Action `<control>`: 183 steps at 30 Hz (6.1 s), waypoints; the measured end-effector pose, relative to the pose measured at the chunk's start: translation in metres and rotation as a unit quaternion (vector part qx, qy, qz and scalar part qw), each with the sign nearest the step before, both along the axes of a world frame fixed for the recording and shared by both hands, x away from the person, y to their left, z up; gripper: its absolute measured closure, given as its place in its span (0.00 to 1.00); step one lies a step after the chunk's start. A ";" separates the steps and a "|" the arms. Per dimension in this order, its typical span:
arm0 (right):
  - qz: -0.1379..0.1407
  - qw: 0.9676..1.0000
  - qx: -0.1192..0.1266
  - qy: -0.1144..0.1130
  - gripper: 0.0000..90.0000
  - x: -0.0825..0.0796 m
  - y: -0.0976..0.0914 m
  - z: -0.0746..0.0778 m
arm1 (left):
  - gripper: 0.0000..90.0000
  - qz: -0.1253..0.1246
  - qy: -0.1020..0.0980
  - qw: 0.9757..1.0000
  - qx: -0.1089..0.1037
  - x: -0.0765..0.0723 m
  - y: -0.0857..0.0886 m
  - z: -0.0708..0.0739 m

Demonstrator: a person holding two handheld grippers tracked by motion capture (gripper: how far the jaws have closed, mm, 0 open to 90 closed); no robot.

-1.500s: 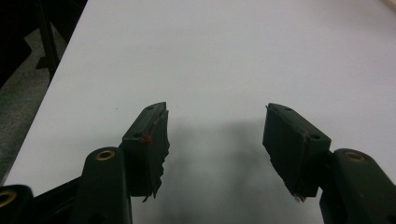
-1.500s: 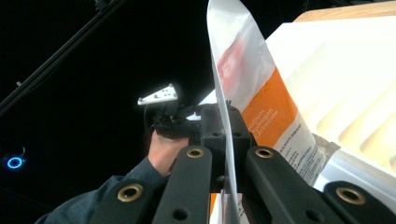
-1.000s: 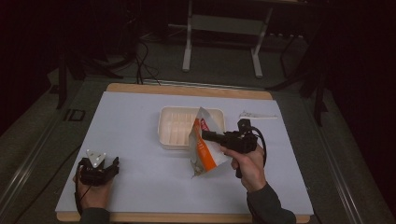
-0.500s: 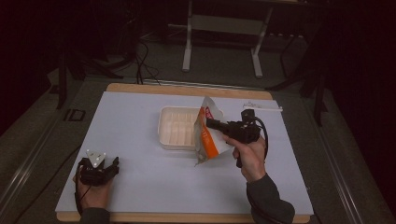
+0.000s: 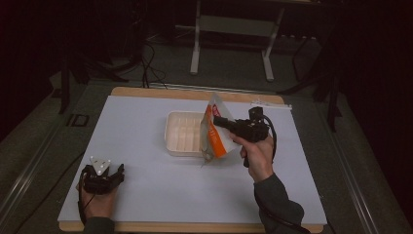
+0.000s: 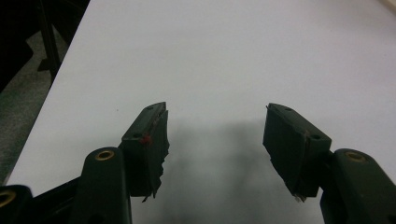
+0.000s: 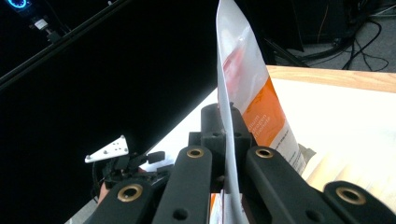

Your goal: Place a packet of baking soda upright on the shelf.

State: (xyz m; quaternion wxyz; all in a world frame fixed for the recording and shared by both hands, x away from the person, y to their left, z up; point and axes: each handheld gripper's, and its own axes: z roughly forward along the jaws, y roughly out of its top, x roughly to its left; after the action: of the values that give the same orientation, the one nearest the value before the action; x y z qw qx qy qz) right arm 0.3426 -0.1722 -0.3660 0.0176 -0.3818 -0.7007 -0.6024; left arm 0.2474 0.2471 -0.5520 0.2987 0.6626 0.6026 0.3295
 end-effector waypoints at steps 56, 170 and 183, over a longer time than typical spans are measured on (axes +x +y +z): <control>-0.091 0.995 -0.045 -0.017 1.00 0.053 0.024 -0.015 | 0.44 0.000 -0.002 1.000 -0.006 0.000 0.001 0.000; -0.160 0.977 -0.124 -0.070 1.00 0.051 0.058 -0.053 | 0.44 0.000 -0.005 1.000 -0.009 -0.001 0.002 0.001; -0.172 0.973 -0.142 -0.060 0.59 0.052 0.062 -0.051 | 0.44 0.000 -0.005 1.000 -0.012 -0.001 0.002 0.000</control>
State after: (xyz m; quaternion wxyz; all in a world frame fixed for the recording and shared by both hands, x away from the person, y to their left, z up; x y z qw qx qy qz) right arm 0.3949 -0.1100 -0.4169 -0.1825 -0.4589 -0.7023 -0.5128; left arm 0.2465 0.2493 -0.5516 0.3095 0.6573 0.6049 0.3259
